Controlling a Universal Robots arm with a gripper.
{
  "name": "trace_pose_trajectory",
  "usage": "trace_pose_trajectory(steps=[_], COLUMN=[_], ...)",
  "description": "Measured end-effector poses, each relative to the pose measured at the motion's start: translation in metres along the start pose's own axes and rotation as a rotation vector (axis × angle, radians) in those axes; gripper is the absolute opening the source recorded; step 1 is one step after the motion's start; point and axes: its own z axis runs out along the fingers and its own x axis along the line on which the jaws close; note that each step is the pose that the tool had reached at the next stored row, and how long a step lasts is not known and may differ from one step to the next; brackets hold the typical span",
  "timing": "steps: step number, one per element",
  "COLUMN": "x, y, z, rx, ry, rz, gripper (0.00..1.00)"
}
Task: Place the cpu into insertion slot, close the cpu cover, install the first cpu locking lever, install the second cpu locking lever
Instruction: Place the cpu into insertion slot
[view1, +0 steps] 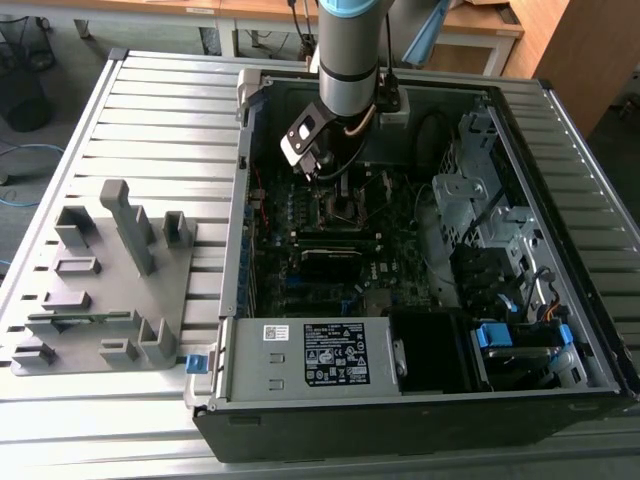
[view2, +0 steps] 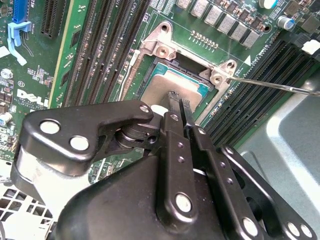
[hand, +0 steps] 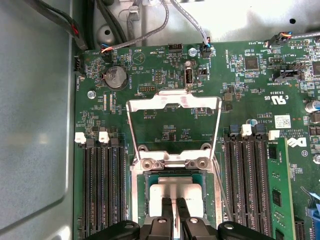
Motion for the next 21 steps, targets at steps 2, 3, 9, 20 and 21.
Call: trace_pose_trajectory(steps=[2,3,9,20,21], x=[0.0,0.0,0.0,0.0001,0.0], y=[0.0,0.0,0.0,0.0005,0.0007], z=[0.0,0.0,0.0,0.0004,0.0003], rx=[0.0002,0.0003,0.001,0.0163,0.0257], ry=[0.0,0.0,-0.0001,-0.0001,-0.0007], rz=[0.0,0.0,0.0,0.001,0.001], gripper=[0.17,0.17,0.16,0.1,0.1])
